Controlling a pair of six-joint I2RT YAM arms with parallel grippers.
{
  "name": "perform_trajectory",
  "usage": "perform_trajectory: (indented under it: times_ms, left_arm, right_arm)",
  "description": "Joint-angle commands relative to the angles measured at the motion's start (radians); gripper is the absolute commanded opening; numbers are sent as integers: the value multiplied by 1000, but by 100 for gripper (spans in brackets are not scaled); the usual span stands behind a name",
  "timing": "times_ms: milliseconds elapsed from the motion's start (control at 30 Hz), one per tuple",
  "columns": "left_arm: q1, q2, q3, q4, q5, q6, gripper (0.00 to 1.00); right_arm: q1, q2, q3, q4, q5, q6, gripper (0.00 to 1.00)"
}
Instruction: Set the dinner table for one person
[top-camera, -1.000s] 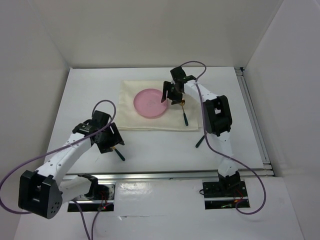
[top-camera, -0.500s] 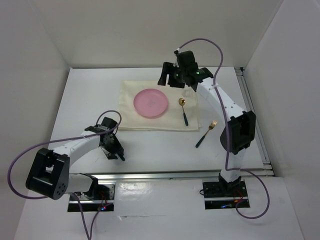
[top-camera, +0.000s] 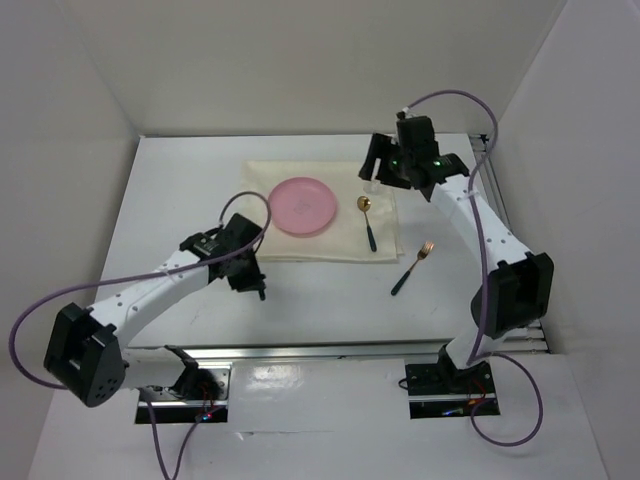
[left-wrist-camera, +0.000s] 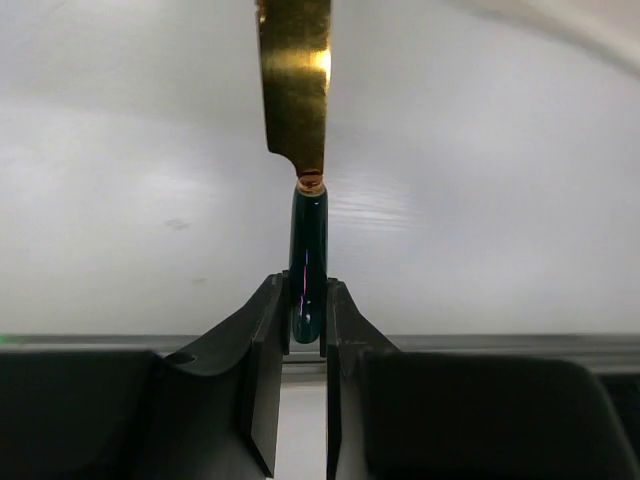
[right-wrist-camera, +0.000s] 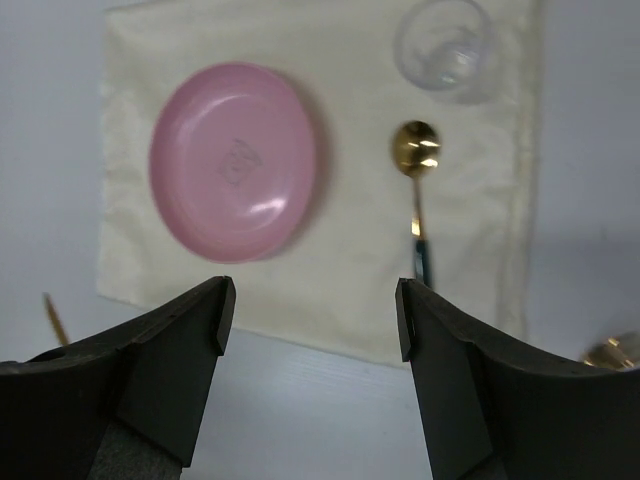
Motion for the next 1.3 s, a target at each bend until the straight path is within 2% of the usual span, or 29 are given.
perform_trajectory:
  times_ms: [0,100,133,167,233,267,400,500,633,1033,1067,1167,1200,1267]
  left_arm:
    - [-90,141,222,13,19,91,0]
    - [-173,295,457,32,56,133,0]
    - [-199,394,513,32,71,147,0]
    - [-199,448,629,43,87,159,0]
    - [-225,560,754,43,126,185,0]
    - [-225,677,885,20,127,185,0]
    - [-236,934,1174,-30,165,208,0]
    - [-236,1049,1340,-50,174,217,0]
    - [-227,1174,1443,-50,196,217,0]
    - [-205,1284,1453,0,231,208,0]
    - [-205,1295,1468,0,231,208,5]
    - [-205,1317,1491,0,252,219,29]
    - [-205,1317,1491,0,252,228,41]
    - [-205,1297,1473,0,252,237,53]
  right_arm:
    - [-114,-111,-127,-5,98,20,77]
    - [-231,-209,-301,-16,98,46,77]
    - [-254,-237,-342,-16,98,47,77]
    - [-271,-290,-423,-25,98,65,77]
    - [-311,-337,-493,-36,98,115,77]
    - [-320,-372,-551,-53,98,137,77]
    - [-338,-433,-670,-62,72,221,79]
    - [-339,-446,-734,-51,29,221,79]
    - [-339,-446,-781,-27,10,221,77]
    - [-339,-423,-846,42,-34,231,77]
    - [-339,-409,-846,42,-34,231,77]
    - [-339,-383,-855,68,-54,222,77]
    - [-339,-383,-855,85,-65,221,77]
    - [-339,-362,-855,108,-74,221,76]
